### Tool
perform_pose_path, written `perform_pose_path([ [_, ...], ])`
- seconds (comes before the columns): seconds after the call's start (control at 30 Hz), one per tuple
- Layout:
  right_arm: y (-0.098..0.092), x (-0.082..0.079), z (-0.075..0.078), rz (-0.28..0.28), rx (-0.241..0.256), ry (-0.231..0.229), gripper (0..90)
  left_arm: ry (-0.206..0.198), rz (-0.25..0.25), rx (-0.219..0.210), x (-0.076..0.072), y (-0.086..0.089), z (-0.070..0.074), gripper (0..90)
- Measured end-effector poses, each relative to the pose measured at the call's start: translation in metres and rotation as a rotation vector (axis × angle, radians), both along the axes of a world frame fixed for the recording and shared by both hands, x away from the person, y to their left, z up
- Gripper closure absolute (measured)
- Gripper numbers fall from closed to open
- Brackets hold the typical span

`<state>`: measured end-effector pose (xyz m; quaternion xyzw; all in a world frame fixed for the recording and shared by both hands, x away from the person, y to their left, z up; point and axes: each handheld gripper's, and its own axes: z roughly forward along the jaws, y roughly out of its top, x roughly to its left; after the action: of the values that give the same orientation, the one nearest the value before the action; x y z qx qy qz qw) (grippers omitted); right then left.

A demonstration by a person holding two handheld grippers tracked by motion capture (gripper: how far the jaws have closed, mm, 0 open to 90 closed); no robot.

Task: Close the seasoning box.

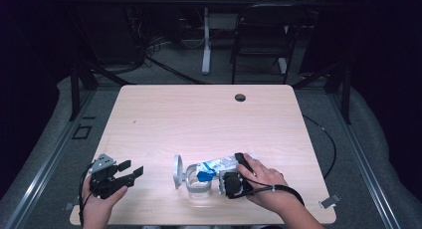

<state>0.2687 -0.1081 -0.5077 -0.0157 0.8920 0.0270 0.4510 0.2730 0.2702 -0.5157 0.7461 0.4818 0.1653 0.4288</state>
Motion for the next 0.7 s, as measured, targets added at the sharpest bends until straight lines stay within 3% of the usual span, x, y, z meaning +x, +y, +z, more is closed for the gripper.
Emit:
perform_pose_path([
  [0.43, 0.0022, -0.0010, 0.0004, 0.013, -0.021, -0.020, 41.4, -0.002, 0.000, -0.003, -0.0001, -0.0002, 0.0001, 42.5],
  [0.7, 0.0045, -0.0024, 0.0031, 0.010, -0.075, -0.042, 41.5, -0.002, 0.001, -0.001, 0.0003, 0.0005, -0.0001, 42.5],
])
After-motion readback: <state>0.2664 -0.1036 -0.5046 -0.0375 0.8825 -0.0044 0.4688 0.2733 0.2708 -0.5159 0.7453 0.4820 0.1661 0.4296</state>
